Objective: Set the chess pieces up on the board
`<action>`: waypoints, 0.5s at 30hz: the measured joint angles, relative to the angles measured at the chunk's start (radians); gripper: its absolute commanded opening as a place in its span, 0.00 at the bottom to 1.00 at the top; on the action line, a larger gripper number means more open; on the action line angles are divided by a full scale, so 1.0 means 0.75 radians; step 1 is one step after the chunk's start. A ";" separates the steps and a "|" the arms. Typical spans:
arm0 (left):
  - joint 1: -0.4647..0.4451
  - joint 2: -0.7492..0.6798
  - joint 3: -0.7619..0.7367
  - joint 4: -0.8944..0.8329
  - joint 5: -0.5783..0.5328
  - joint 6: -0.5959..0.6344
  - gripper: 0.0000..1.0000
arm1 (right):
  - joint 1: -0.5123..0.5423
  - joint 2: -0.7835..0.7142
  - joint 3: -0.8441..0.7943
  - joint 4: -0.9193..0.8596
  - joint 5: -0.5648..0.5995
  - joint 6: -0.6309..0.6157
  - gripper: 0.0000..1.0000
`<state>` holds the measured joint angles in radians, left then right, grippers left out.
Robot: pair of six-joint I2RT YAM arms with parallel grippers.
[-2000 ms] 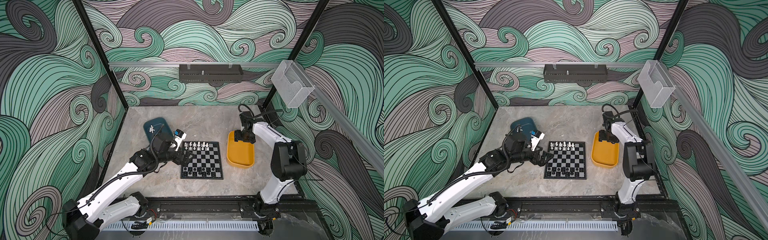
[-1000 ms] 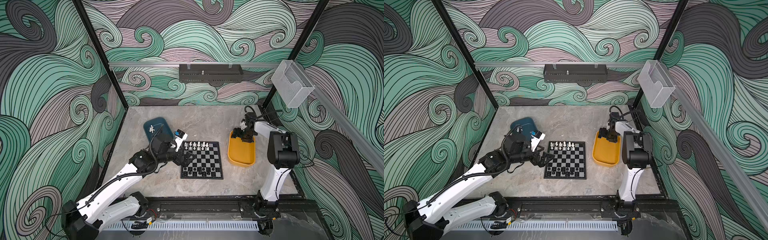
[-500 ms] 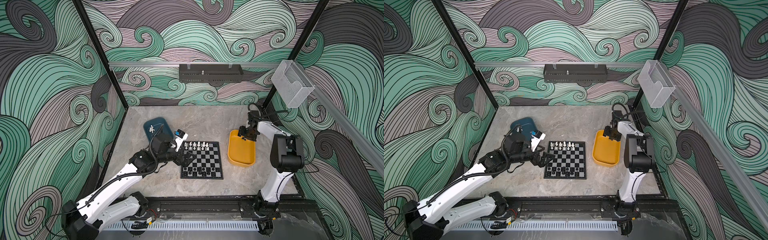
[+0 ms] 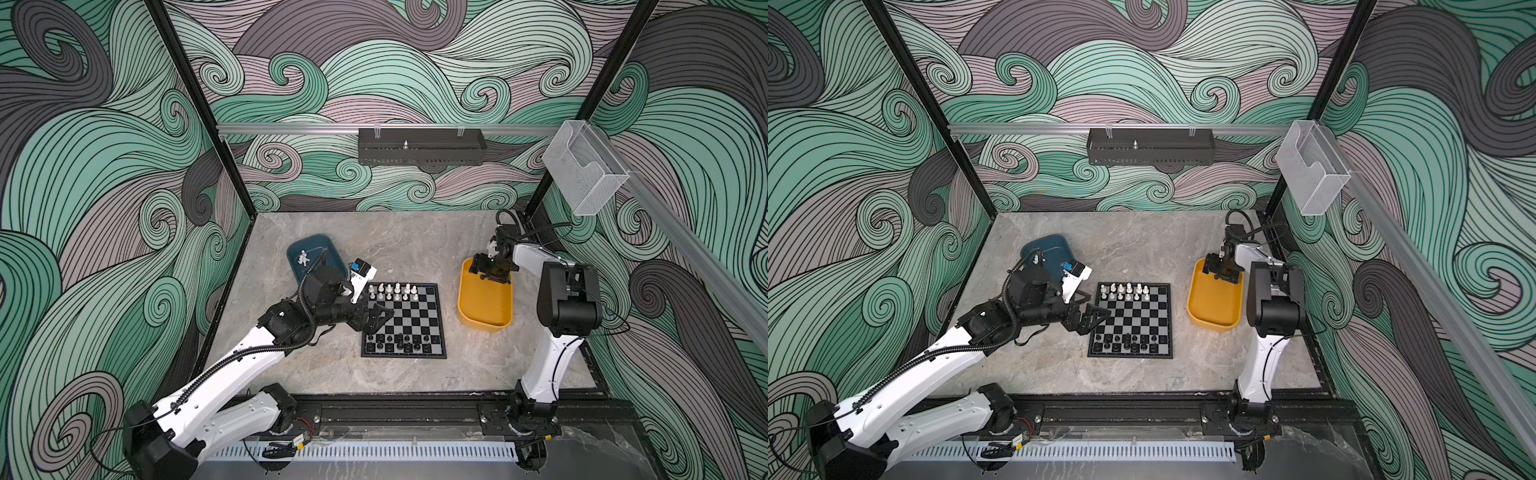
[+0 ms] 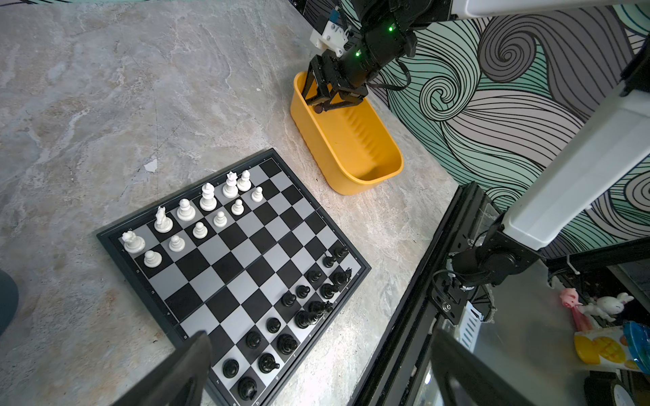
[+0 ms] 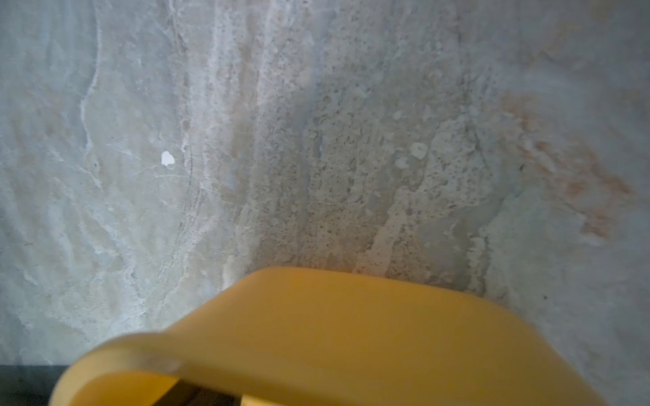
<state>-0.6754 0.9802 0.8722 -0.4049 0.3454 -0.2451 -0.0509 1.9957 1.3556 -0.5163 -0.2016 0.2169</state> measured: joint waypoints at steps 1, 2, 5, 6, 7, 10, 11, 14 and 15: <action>0.000 0.000 0.000 0.001 0.001 0.000 0.98 | -0.002 -0.002 -0.001 -0.001 -0.016 0.005 0.69; 0.000 0.000 0.000 0.001 0.001 0.000 0.99 | -0.004 -0.007 -0.008 0.000 -0.034 0.009 0.67; 0.000 0.000 0.000 0.001 0.001 0.000 0.99 | -0.004 -0.027 -0.036 -0.019 -0.057 0.035 0.58; 0.000 0.000 0.000 0.001 0.003 0.000 0.99 | -0.004 -0.028 -0.037 -0.034 -0.055 0.041 0.55; 0.000 0.000 0.000 0.002 0.004 0.000 0.99 | -0.004 -0.028 -0.036 -0.042 -0.046 0.050 0.53; 0.000 -0.001 0.000 0.002 0.006 0.000 0.98 | -0.004 -0.028 -0.027 -0.086 0.005 0.081 0.48; 0.000 -0.001 0.000 0.002 0.007 0.000 0.99 | -0.004 -0.026 -0.016 -0.106 0.022 0.093 0.49; 0.000 -0.001 0.000 0.002 0.008 0.000 0.99 | -0.004 -0.009 0.031 -0.147 0.050 0.113 0.50; 0.000 -0.001 0.000 0.002 0.008 0.000 0.99 | -0.004 -0.005 0.046 -0.152 0.058 0.121 0.50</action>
<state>-0.6754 0.9798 0.8722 -0.4034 0.3515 -0.2451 -0.0536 1.9923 1.3899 -0.6300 -0.1577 0.3073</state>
